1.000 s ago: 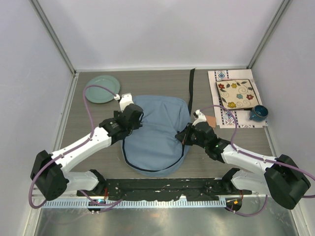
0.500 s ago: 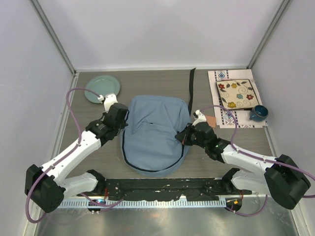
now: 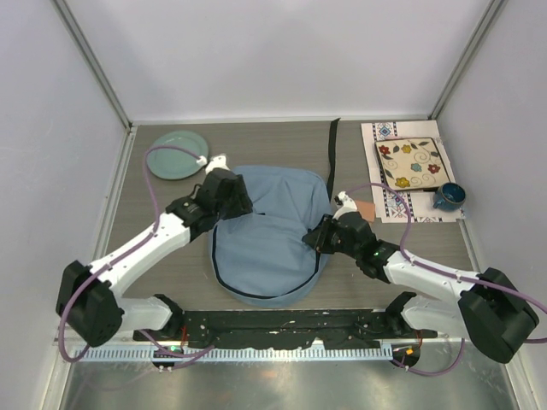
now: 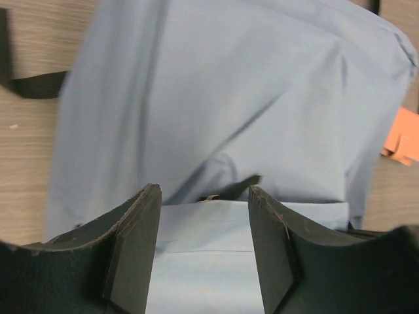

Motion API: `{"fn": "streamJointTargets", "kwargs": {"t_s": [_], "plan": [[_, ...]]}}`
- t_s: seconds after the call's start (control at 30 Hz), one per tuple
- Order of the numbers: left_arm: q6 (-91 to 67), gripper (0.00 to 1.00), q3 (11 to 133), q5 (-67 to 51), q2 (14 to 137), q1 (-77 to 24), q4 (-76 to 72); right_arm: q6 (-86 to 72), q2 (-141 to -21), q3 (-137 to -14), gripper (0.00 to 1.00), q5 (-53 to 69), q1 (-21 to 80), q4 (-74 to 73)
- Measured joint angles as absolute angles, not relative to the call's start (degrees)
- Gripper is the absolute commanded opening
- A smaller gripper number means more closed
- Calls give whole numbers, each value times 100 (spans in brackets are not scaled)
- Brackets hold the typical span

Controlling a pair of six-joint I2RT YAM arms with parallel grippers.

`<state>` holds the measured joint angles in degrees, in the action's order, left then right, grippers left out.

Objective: Pack the student bag
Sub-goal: Unzip the student bag at the center of the board.

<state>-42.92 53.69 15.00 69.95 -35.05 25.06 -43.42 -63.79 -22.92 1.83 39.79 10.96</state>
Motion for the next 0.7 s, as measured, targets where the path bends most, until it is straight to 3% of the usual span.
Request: {"fn": "streamJointTargets", "kwargs": {"t_s": [0.17,0.7], "plan": [[-4042,60,6010,1240,7771,-3977,2355,-4320,-6436,-2294,47,242,3979,958],[-3603,60,6493,1205,8750,-4200,2738,-4217,-6114,-2294,49,250,4001,598]]}}
